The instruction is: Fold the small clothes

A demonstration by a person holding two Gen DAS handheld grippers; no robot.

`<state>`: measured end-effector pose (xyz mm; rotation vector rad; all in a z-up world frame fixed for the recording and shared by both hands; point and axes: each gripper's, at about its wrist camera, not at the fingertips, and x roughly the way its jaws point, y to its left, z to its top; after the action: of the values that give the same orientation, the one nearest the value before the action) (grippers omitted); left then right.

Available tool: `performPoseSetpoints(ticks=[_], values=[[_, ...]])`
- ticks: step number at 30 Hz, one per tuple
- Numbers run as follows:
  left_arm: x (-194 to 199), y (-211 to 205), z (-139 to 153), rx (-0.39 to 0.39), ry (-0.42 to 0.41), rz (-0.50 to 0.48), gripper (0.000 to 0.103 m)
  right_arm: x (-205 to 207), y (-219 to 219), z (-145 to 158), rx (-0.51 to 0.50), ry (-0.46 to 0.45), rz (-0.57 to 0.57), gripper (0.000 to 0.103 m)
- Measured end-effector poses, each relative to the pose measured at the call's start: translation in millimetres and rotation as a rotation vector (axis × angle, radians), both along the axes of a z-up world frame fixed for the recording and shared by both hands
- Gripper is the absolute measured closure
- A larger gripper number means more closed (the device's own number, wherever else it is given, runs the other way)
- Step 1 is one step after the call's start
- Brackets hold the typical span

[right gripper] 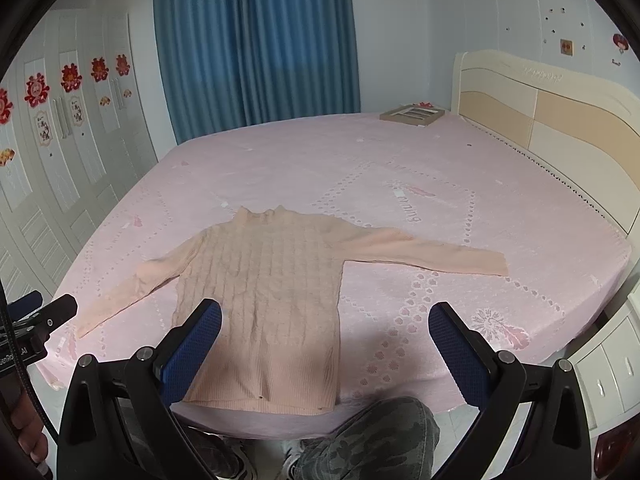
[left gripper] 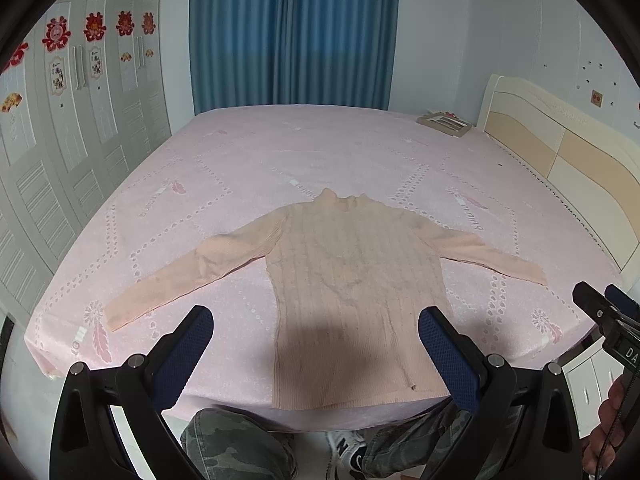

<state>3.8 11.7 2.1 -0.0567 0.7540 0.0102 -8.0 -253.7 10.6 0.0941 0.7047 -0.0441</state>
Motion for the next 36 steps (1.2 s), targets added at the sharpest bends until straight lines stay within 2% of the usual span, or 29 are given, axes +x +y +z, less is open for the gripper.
performPoseSetpoints(ticks=[23,36], values=[[-1.2,-3.2,5.9,-0.009,0.001,-0.003,0.000,-3.8,-3.1,2.3,-0.003,-0.004,0.020,0.001],[0.0,-4.2,3.6,-0.045,-0.048,-0.043,0.000,-0.4,-5.6,2.7,-0.019,0.009,-0.006,0.001]])
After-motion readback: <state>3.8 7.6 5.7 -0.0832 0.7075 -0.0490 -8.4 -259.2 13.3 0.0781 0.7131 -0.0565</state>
